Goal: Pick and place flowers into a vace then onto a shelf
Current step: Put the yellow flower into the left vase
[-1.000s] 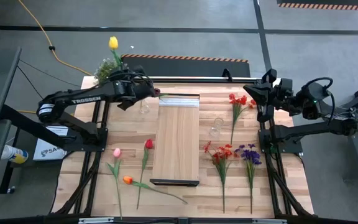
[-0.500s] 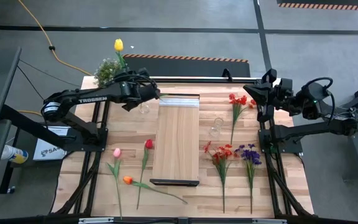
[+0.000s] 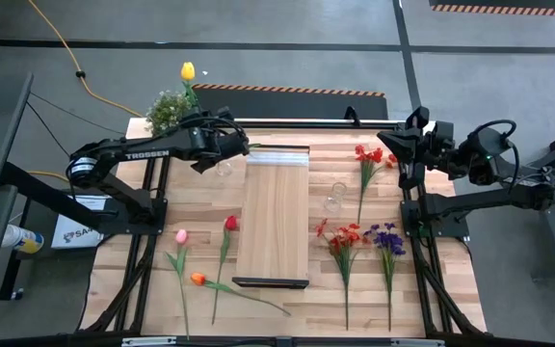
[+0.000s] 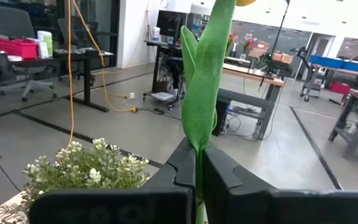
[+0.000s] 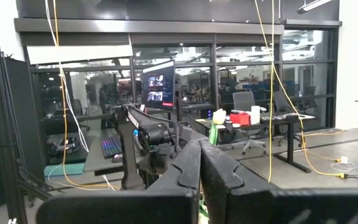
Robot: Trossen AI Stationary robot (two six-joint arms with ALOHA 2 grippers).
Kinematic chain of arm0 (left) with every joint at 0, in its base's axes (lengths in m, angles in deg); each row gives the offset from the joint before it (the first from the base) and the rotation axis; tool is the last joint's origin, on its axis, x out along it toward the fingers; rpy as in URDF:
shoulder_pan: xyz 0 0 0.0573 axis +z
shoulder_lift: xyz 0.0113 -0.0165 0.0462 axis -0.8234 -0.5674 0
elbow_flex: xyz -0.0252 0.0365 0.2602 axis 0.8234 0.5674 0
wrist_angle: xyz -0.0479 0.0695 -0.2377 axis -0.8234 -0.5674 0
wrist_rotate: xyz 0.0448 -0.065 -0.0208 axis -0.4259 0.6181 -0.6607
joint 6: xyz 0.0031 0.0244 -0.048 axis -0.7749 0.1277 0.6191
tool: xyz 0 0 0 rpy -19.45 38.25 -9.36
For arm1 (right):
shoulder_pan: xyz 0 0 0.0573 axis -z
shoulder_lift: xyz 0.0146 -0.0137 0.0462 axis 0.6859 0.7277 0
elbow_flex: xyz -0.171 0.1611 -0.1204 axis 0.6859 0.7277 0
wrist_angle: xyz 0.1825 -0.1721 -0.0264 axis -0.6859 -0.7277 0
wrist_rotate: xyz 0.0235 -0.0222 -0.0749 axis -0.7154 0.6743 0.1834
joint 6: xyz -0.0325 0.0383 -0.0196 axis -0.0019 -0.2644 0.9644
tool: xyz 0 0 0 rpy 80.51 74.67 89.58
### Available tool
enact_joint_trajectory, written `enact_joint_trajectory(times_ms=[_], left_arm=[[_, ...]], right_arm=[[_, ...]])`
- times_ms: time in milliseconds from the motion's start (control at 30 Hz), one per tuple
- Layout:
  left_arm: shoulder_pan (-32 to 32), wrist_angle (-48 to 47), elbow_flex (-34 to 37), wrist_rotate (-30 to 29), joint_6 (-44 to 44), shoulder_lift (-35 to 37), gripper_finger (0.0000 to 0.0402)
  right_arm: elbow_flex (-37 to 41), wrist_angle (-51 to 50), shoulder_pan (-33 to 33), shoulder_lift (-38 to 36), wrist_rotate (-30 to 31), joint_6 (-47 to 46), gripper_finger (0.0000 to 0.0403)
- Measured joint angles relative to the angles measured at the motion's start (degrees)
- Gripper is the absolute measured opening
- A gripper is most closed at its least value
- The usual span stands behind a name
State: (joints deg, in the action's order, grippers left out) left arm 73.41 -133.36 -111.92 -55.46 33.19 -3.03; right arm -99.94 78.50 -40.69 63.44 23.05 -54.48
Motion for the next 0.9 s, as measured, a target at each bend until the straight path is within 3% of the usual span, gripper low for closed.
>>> enact_joint_trajectory(times_ms=[367,900], left_arm=[[0.0,-1.7,0.0,1.9,0.0,0.0,0.0084],[0.0,-1.4,0.0,4.5,-1.1,0.0,0.0085]], right_arm=[[0.0,0.0,0.0,0.0,0.0,-0.4,0.0000],[0.0,0.0,0.0,0.1,0.0,-0.4,0.0001]])
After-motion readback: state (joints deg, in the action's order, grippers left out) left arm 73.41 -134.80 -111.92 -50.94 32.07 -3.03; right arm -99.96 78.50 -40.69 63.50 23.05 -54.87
